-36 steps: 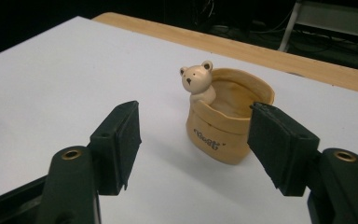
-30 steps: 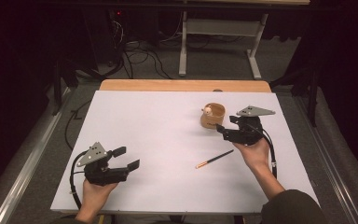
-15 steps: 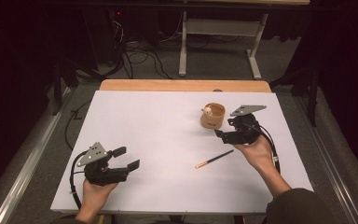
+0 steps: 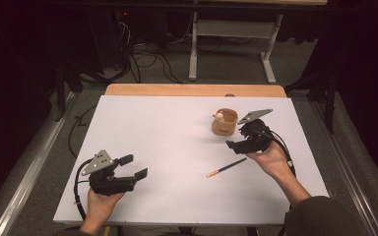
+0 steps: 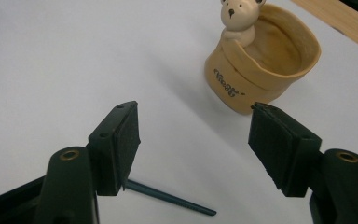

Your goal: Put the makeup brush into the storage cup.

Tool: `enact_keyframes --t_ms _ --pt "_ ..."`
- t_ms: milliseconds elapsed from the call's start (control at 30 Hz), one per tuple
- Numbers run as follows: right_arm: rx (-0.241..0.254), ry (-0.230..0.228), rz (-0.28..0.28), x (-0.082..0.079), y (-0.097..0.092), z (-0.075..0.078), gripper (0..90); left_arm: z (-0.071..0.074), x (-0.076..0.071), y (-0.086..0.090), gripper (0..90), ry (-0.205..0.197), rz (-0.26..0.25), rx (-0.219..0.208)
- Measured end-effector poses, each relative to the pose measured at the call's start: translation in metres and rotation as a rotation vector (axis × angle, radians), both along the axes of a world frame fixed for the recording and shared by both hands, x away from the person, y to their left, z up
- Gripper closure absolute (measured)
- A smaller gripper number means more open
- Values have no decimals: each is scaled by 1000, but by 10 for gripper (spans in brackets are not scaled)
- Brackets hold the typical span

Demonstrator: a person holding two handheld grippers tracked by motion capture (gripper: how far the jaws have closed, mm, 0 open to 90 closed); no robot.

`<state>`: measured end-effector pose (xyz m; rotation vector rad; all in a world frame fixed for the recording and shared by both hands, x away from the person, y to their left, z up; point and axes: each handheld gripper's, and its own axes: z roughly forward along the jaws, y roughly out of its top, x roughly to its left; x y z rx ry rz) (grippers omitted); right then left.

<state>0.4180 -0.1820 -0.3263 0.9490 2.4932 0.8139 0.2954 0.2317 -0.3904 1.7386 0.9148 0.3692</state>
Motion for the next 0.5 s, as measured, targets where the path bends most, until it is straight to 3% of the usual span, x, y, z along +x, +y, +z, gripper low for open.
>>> enact_keyframes --t_ms 500 --pt "-194 70 99 4 11 5 368 0 0 0 246 0 2 1"
